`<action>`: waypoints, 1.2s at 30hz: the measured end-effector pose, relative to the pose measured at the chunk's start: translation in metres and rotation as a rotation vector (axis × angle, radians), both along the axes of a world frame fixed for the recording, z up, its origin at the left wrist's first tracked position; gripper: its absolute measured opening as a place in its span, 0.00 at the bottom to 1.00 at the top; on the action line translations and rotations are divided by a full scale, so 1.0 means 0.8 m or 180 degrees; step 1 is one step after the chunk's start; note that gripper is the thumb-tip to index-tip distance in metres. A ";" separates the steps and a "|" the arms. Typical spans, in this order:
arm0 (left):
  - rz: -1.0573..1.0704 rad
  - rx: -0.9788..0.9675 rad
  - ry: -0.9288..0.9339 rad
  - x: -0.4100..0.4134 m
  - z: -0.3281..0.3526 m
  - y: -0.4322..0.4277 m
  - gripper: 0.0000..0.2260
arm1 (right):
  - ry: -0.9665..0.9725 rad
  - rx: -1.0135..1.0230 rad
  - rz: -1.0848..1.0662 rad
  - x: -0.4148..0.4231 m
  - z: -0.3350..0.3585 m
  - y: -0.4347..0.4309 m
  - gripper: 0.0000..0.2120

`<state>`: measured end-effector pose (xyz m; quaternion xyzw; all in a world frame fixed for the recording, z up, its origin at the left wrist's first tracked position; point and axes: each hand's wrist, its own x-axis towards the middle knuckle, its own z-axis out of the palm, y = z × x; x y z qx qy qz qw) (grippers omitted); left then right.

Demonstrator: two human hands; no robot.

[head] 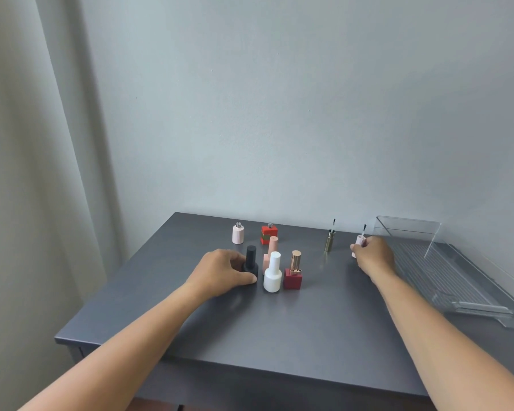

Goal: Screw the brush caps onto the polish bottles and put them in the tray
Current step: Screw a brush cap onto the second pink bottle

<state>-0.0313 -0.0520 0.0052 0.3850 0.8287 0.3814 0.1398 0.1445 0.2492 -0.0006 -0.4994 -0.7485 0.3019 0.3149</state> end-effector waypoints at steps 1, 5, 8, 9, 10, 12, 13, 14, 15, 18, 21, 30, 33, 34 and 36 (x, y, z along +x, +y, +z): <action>-0.0036 -0.0012 0.0012 0.000 0.001 0.000 0.07 | 0.0041 0.0009 -0.0016 0.001 0.001 -0.003 0.09; -0.0240 -0.0188 -0.0038 -0.005 0.010 -0.006 0.10 | 0.0218 -0.0035 -0.0002 0.010 0.007 -0.015 0.10; -0.0210 -0.0222 -0.0173 -0.026 0.020 -0.011 0.18 | 0.0399 -0.0155 0.0111 0.017 0.011 -0.028 0.08; -0.0114 -0.0166 -0.0122 -0.035 0.022 -0.011 0.18 | 0.0461 -0.0175 0.0159 0.018 0.012 -0.033 0.07; 0.0027 -0.0067 -0.0058 -0.043 0.024 -0.009 0.17 | 0.0521 -0.0191 0.0219 0.019 0.014 -0.038 0.07; 0.0341 0.0168 -0.0006 -0.059 0.025 -0.002 0.16 | 0.0610 -0.0234 0.0358 0.019 0.018 -0.050 0.05; 0.0454 0.0260 -0.0031 -0.066 0.024 0.004 0.17 | 0.0648 -0.0269 0.0429 0.019 0.019 -0.055 0.04; 0.0531 0.0322 -0.0089 -0.072 0.022 0.010 0.18 | 0.0686 -0.0310 0.0497 0.019 0.020 -0.060 0.04; 0.0578 0.0355 -0.0163 -0.078 0.019 0.018 0.20 | 0.0718 -0.0347 0.0557 0.018 0.020 -0.065 0.03; 0.0654 0.0358 -0.0268 -0.091 0.011 0.038 0.27 | 0.0737 -0.0351 0.0687 0.014 0.018 -0.078 0.02; 0.0697 0.0258 -0.0248 -0.099 0.001 0.055 0.30 | 0.0729 -0.0281 0.0747 0.008 0.015 -0.085 0.03; 0.0846 -0.0020 0.0241 -0.102 -0.012 0.083 0.20 | 0.0638 -0.0219 0.0787 -0.003 0.002 -0.087 0.02; 0.0916 -0.0077 0.0332 -0.100 -0.011 0.084 0.12 | 0.0613 -0.0226 0.0769 -0.003 0.001 -0.086 0.03; 0.0932 -0.0064 0.0317 -0.099 -0.011 0.083 0.10 | 0.0605 -0.0222 0.0768 -0.002 0.001 -0.086 0.03; 0.0958 0.0010 0.0220 -0.098 -0.011 0.081 0.10 | 0.0595 -0.0212 0.0767 -0.002 0.002 -0.087 0.03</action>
